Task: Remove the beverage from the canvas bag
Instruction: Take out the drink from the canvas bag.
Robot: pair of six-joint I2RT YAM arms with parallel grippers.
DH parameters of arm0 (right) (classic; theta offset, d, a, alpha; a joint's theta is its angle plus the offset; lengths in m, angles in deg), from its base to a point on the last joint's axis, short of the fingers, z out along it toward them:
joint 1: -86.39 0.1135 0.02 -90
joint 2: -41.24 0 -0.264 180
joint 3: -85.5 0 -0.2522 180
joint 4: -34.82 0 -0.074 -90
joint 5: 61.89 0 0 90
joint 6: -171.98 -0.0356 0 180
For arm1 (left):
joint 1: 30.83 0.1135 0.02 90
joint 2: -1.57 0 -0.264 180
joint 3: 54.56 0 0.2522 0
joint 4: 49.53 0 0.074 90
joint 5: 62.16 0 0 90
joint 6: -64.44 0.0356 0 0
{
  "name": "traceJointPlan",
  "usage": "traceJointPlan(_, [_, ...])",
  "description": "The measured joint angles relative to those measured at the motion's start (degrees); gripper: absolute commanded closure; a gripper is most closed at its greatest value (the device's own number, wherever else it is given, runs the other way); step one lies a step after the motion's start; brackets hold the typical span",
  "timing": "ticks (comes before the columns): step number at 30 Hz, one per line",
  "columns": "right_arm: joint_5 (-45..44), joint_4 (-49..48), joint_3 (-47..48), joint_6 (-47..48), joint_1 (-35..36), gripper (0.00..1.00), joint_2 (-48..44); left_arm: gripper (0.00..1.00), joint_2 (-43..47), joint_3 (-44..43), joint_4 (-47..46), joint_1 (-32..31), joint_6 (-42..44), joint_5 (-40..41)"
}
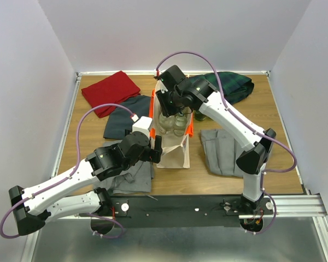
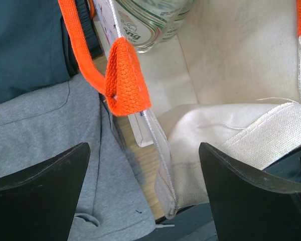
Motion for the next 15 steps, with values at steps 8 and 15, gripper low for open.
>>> traceJointPlan(8, [-1.2, 1.8, 0.9, 0.0, 0.1, 0.99, -1.6, 0.01, -0.1, 0.0, 0.0, 0.0, 0.3, 0.0])
traceJointPlan(15, [-2.9, 2.7, 2.6, -0.1, 0.1, 0.99, -5.0, 0.01, -0.6, -0.2, 0.0, 0.0, 0.4, 0.0])
